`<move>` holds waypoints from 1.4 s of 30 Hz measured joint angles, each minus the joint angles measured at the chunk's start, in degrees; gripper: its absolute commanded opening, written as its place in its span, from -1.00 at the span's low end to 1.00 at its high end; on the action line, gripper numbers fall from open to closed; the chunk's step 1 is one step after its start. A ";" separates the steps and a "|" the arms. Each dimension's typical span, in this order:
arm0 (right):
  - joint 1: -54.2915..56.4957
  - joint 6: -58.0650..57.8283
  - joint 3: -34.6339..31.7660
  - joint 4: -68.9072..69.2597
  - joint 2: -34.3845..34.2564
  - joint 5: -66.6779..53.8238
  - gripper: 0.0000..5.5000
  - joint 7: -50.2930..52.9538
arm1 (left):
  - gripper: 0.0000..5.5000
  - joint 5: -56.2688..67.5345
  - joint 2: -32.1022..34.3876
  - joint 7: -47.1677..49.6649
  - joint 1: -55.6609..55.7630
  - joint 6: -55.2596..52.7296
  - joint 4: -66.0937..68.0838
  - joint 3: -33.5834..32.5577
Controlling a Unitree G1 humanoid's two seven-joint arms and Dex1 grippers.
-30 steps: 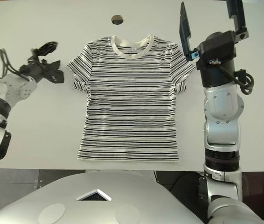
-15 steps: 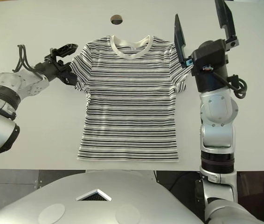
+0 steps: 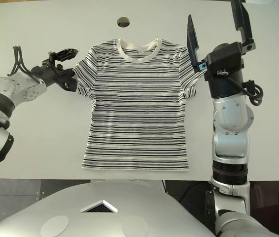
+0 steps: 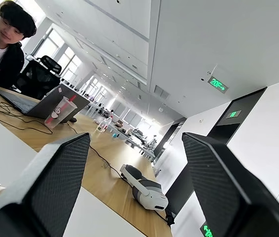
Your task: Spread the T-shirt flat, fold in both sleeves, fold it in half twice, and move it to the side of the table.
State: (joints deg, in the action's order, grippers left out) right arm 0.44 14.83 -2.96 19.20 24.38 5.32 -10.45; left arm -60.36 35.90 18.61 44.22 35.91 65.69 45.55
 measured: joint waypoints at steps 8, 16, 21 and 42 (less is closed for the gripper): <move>-0.10 -0.07 -0.94 0.43 -0.10 -0.04 0.25 -0.37 | -0.23 1.26 -0.24 -2.04 -0.09 0.09 0.97 0.87; -0.10 -1.08 -1.51 0.81 -0.22 -0.15 0.25 -0.89 | -0.72 1.49 -0.68 -2.74 -0.19 1.50 1.05 2.52; -0.10 -1.75 -1.82 1.41 -0.62 -0.21 0.25 -1.01 | -0.92 1.48 -0.67 -4.36 0.45 2.18 0.96 3.33; -1.21 -1.57 -2.66 0.77 -1.36 -1.01 0.25 -1.54 | -0.96 6.01 -2.56 6.44 -7.76 -1.76 -12.92 -3.28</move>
State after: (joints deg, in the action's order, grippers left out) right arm -0.77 13.26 -5.63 19.98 23.02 4.31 -11.99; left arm -54.35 33.34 25.05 36.47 34.16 52.77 42.26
